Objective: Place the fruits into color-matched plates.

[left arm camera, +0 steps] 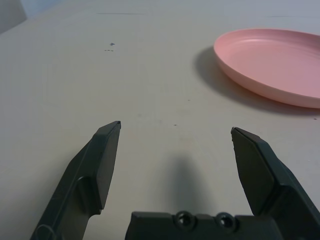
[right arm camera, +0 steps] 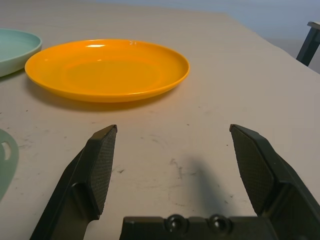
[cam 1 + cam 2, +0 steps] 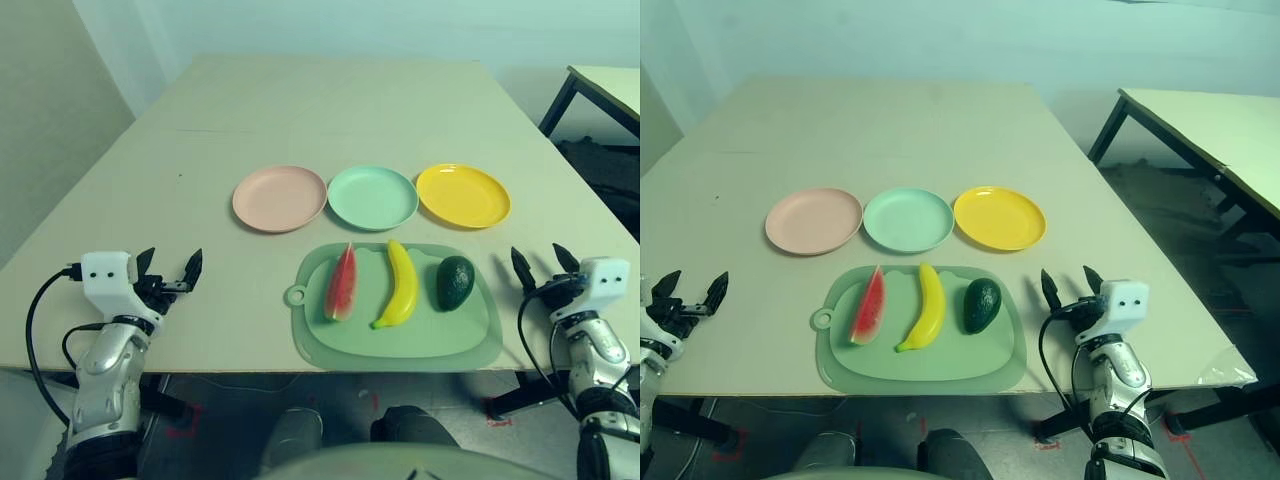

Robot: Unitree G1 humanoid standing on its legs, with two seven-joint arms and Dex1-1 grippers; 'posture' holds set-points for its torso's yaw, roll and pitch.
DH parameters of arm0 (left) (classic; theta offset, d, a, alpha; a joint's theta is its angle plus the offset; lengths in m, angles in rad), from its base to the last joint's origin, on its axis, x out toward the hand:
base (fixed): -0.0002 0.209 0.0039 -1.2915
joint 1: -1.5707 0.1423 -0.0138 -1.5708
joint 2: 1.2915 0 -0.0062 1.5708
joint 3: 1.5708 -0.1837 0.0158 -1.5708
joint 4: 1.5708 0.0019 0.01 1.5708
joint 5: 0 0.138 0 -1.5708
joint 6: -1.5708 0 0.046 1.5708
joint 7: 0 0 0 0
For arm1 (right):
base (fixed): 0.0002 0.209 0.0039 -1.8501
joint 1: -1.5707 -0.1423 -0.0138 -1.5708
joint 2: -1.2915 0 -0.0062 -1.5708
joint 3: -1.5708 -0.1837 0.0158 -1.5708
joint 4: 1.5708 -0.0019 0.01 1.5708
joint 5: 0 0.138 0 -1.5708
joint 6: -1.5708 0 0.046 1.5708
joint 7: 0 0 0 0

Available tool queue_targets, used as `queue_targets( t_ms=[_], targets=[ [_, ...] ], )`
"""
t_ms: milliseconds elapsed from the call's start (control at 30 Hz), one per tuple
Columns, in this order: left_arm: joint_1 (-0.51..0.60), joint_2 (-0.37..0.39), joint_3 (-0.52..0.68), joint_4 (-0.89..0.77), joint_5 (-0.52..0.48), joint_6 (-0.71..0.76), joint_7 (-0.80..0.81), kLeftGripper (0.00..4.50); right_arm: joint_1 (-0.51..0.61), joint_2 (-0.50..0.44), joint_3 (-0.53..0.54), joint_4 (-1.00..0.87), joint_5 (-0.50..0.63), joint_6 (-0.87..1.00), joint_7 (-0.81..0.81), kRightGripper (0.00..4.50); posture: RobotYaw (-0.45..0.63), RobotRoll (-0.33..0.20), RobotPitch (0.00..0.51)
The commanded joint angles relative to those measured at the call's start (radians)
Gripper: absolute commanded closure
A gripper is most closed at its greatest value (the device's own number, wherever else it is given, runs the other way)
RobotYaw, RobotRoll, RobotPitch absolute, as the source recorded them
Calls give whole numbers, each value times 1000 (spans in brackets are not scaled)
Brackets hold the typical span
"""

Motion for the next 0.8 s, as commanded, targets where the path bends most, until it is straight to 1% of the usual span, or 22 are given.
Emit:
queue_targets(
  t_ms=[33, 167, 300, 467, 600, 667, 733, 800],
  targets=[
    [-6, 0, -4, -25, 6, 18, 12, 22, -2, -7, -9, 24, 1, 14, 4, 0, 116, 0, 29],
    [-10, 13, 5, -25, 5, 19, 12, 22, -32, -6, -3, 52, -6, 13, 7, 0, 123, 0, 29],
    [11, 9, 15, -42, -3, 18, 17, 22, -50, -12, -3, 74, -8, 10, 15, 0, 126, 0, 23],
    [9, -11, 13, -41, -12, 13, 21, 22, -52, -31, -18, 88, 2, 8, 21, 0, 98, 0, 18],
    [-17, -26, -11, -19, 0, 4, 17, 22, -50, -51, -35, 109, 12, -1, 32, 0, 77, 0, 12],
    [-35, -23, -14, -4, -6, -2, -3, 22, -39, -48, -44, 100, 17, -4, 30, 0, 70, 0, 15],
    [-52, -16, -17, -6, -42, -10, -61, 22, -30, -41, -50, 85, 24, 7, 35, 0, 61, 0, 15],
    [-54, -2, -28, -25, -98, -11, -170, 22, -24, -36, -56, 64, 48, 49, 54, 0, 41, 0, 17]
  ],
)
